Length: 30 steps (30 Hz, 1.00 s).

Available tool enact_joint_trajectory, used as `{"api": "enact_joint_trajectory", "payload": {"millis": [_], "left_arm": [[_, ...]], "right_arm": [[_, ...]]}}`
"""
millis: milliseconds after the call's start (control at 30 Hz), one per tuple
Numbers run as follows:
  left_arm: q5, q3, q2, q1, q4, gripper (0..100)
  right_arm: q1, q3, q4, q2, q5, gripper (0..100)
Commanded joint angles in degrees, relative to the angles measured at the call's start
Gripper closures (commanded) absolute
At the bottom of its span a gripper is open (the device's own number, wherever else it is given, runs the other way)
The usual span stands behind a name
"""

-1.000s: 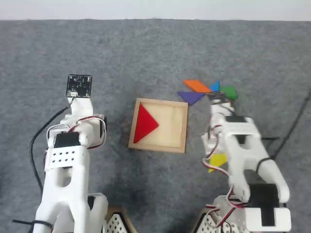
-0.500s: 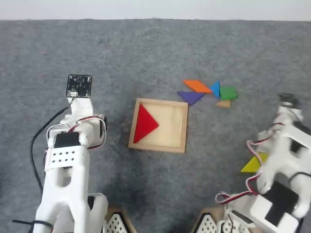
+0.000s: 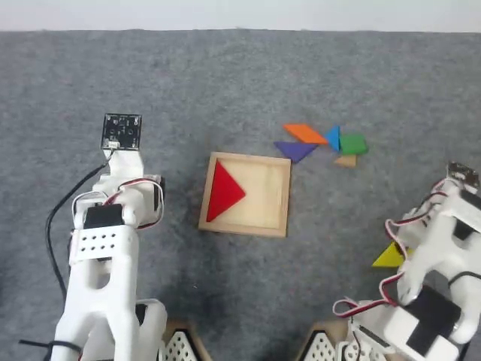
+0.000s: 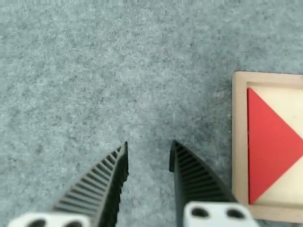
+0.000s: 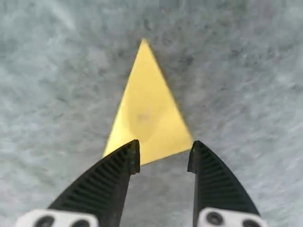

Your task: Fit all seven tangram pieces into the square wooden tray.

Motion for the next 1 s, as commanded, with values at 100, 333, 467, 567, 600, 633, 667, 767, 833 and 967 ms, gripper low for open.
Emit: {"api": "enact_joint_trajectory", "payload": {"millis": [100,333,467,567,600,633,667,767,833,967], "left_arm": [[0.62,-1.89,-0.26,0.00,-1.58,86],[0.44,-1.80,-0.26,0.00,-1.41,86],[0.53,-1.80,-0.26,0.00,-1.49,86],[0.53,-1.80,-0.26,0.00,-1.41,86],[0.53,-1.80,-0.26,0.00,-1.41,86],[0.53,-1.80,-0.26,0.00,-1.41,86],[0.53,-1.80,-0.26,0.00,-1.41,86],[0.53,-1.80,-0.26,0.00,-1.41,86],[0.53,-1.80,-0.26,-0.09,-1.41,86],[0.53,-1.80,-0.26,-0.09,-1.41,86]], "right_arm": [[-5.41,-0.26,-0.13,-3.56,-15.47,73.3],[-3.56,0.18,-4.26,-3.30,-21.27,66.0],[-4.97,0.26,-6.81,0.48,-21.01,66.1],[-6.11,-0.44,-8.13,6.02,-20.84,68.9],[-6.29,-1.32,-8.13,7.69,-20.57,69.4],[-6.29,-2.46,-8.04,9.45,-19.87,69.7],[-6.37,-3.43,-7.96,10.95,-19.25,69.8],[-6.29,-5.10,-7.69,13.58,-19.08,69.8],[-6.29,-5.63,-7.69,13.76,-19.16,69.8],[-6.37,-5.80,-7.69,13.76,-18.99,70.1]]}}
